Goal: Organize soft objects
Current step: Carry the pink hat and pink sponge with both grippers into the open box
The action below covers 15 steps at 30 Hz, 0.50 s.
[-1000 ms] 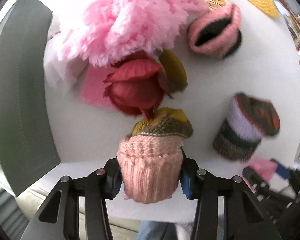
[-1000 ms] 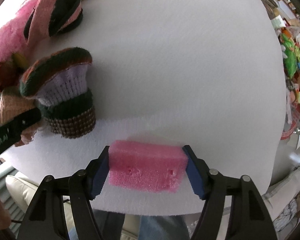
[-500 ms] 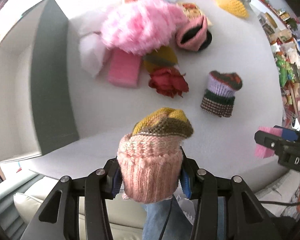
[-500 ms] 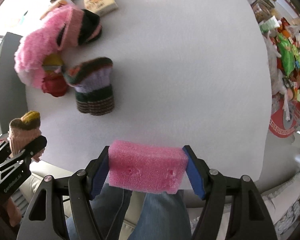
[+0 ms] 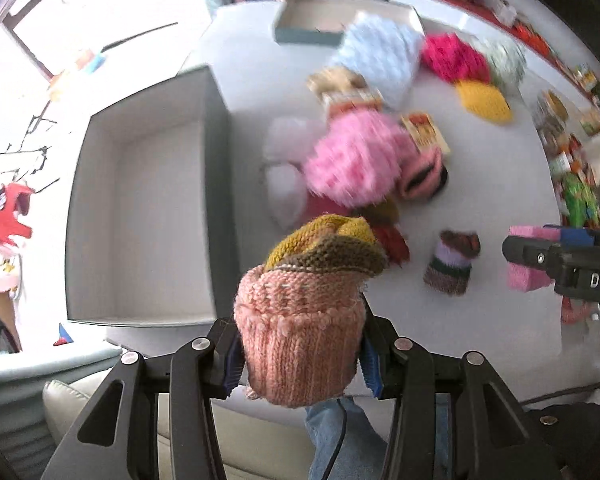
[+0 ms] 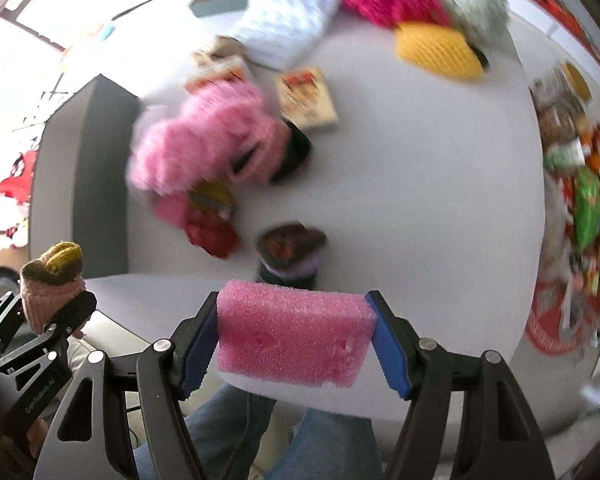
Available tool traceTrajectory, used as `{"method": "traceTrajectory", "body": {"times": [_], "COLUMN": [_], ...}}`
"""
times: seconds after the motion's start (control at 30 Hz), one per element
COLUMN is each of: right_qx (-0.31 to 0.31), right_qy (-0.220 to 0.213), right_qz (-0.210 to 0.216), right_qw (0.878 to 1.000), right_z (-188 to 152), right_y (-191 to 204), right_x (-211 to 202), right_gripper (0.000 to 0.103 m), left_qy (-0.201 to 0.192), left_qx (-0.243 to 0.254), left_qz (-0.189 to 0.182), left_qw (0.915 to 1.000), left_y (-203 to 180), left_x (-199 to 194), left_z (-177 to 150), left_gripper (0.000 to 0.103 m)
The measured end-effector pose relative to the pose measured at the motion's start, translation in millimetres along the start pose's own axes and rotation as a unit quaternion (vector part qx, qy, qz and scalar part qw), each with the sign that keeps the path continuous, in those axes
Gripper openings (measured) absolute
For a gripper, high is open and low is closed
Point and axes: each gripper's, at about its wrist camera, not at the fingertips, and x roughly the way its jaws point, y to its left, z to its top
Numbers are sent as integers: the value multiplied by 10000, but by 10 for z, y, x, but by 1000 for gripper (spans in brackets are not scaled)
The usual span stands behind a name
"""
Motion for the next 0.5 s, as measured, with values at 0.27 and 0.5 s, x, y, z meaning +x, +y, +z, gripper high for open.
{"method": "traceTrajectory", "body": {"times": [0.27,0.5], "right_qx": [-611,-974], "right_qy": [-237,-162], "right_qz": [65,65], "right_qw": [9978,9951], "right_z": [174,199], "right_y": [226,229], "right_x": [-207,-250], "right_gripper": [73,73], "left_qy": [-253,-291], "left_qx": [-738,-1520], "left_qz": [229,349], "left_qw": [9967,9873], "left_y": [233,382], "left_x": [-242,-336], "left_z": [-20,-226], "left_gripper": [48,48]}}
